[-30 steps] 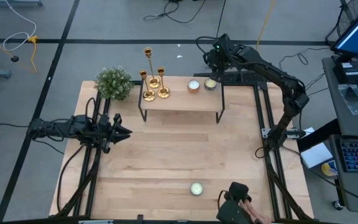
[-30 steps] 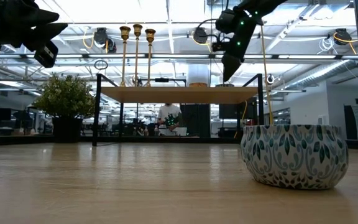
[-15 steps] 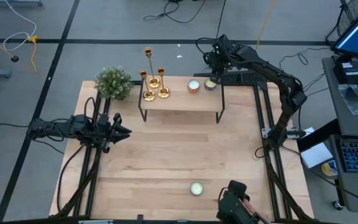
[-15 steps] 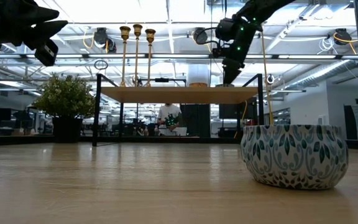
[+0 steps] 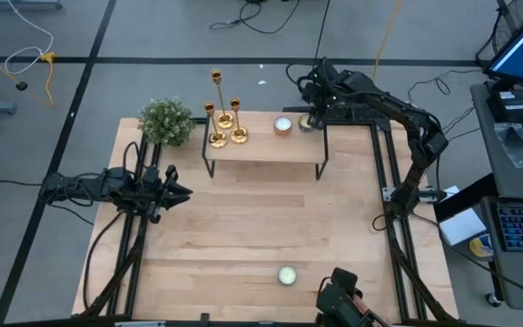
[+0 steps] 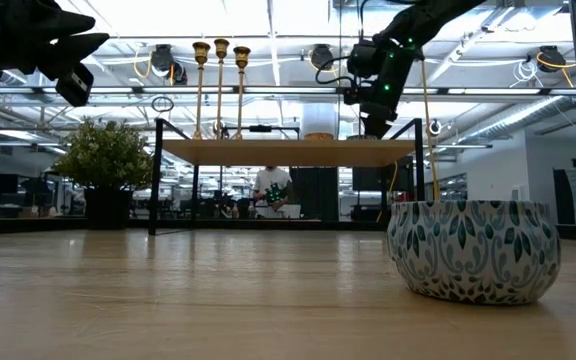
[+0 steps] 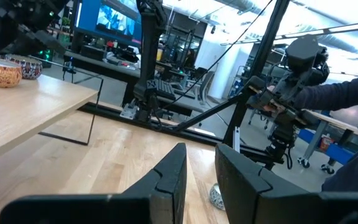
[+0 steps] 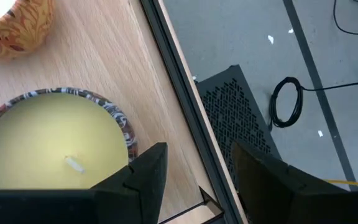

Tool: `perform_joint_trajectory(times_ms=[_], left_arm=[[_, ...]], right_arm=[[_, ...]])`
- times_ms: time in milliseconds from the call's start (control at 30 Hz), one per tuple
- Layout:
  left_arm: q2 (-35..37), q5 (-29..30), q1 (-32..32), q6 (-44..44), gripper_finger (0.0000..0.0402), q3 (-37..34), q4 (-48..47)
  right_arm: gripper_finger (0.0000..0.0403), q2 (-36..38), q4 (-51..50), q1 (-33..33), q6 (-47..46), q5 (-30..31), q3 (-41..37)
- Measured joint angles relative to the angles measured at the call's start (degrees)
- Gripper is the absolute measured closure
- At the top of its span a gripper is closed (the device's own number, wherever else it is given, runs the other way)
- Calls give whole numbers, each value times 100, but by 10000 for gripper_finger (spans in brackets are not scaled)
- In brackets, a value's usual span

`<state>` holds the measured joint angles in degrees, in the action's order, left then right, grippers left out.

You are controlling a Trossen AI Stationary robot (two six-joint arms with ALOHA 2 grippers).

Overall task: Pick & Place candle stick holders
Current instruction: Put the black scented candle on the shelf, then put the blue scented candle on the shelf

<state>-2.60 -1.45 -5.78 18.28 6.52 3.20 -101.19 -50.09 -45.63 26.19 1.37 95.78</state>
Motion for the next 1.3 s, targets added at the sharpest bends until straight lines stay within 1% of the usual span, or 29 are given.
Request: perform_joint_trajectory(times_ms=[900,967,1000,1167,1200,1300], left_arm=[[1,2,1,15,316,0,-30],[-1,2,-1,15,316,0,-52],[-1,2,0,9,316,0,-52],[0,2,1,-13,316,0,-86],[-1,2,0,-13,316,0,-107],[-1,2,1,9,316,0,-152]], right_arm=[[232,11,9,269,-1,54,-11],[232,58,17,276,-1,278,-15],[232,90,57,297,4,481,-15],[232,425,576,457,312,1883,-17],[232,548,648,516,354,2061,-17],[232,1004,439,789,310,2033,-17]])
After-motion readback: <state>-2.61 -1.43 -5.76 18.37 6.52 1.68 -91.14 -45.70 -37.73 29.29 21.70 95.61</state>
